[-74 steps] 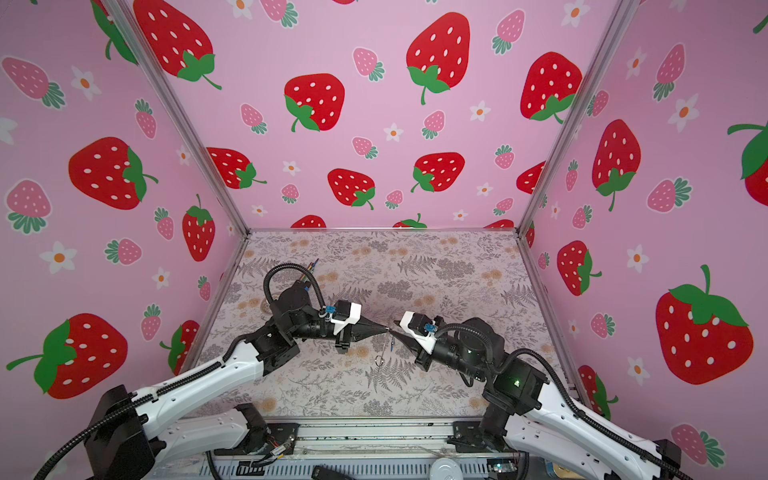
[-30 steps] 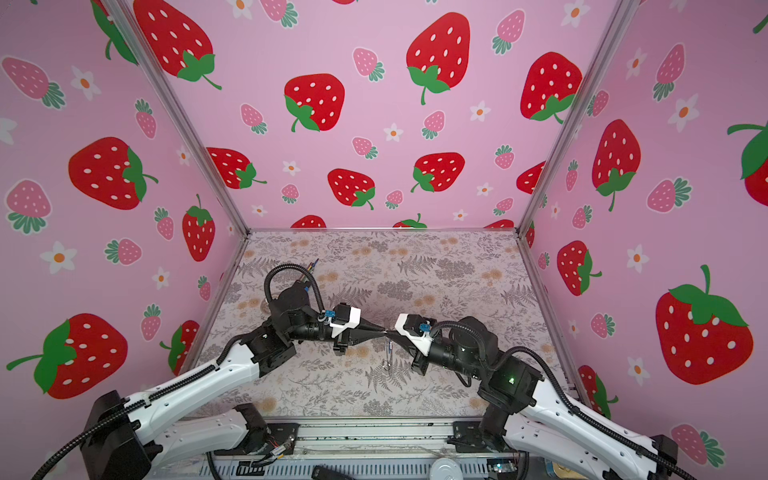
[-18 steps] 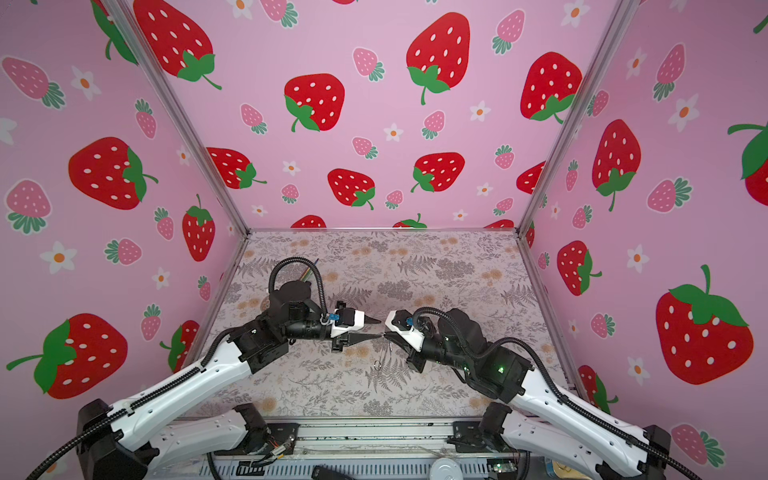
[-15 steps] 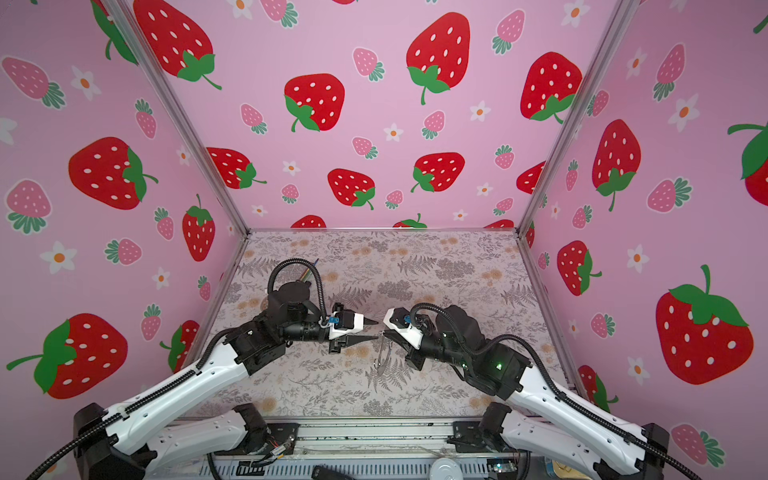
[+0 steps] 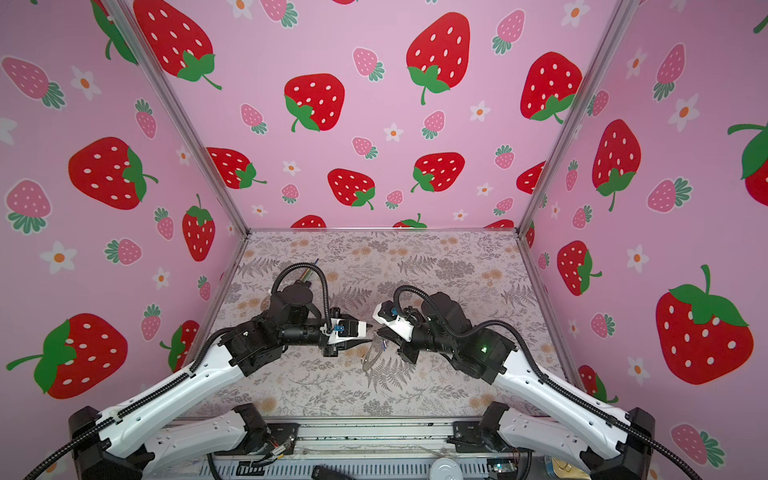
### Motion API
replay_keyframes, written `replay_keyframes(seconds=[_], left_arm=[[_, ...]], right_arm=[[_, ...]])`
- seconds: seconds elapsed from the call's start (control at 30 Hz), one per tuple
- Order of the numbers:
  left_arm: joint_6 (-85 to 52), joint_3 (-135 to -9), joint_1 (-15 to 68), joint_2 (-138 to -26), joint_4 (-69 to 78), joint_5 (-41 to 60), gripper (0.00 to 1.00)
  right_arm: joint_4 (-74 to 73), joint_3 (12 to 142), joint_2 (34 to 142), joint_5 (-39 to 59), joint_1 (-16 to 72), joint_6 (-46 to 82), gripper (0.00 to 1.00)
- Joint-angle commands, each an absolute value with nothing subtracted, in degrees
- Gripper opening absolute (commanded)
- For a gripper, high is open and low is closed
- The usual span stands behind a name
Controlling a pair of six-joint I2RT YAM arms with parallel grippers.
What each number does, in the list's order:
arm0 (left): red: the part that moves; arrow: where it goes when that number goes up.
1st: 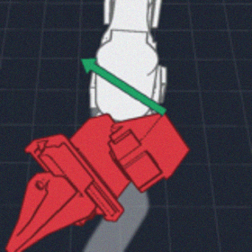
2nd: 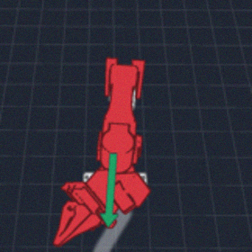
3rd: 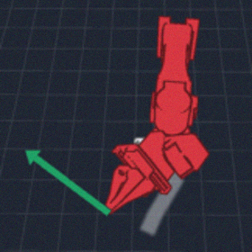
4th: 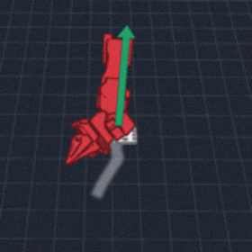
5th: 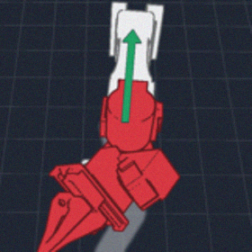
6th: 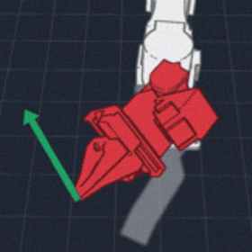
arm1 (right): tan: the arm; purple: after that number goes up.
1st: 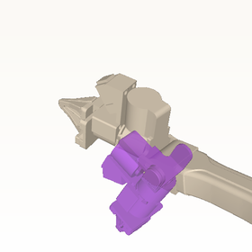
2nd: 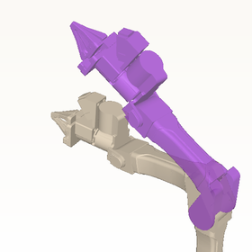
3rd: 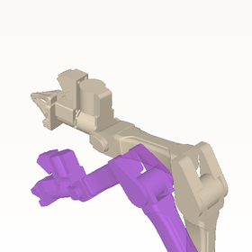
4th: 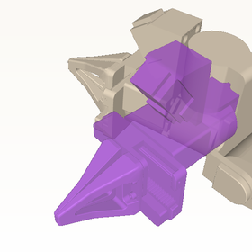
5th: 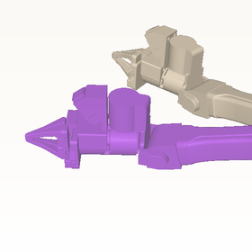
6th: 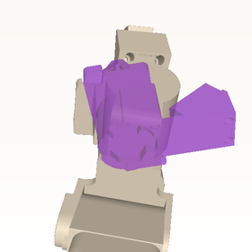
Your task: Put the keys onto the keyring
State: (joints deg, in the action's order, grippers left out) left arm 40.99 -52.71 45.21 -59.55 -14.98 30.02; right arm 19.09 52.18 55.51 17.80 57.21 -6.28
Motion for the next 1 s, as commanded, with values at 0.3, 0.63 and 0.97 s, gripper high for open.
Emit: replay_keyframes(seconds=[0.3,0.63,0.97], left_arm=[[42.80,-55.99,48.05,-60.48,-17.20,25.15,0.27],[42.37,-57.00,48.68,-61.74,-18.56,24.90,0.23],[41.28,-57.62,49.61,-63.55,-17.78,25.55,0.08]], right_arm=[[22.64,56.05,56.16,21.48,56.95,-7.62,0.00],[23.04,56.28,56.15,21.95,56.95,-8.00,0.00],[22.43,55.98,56.53,22.76,56.95,-8.35,0.00]])
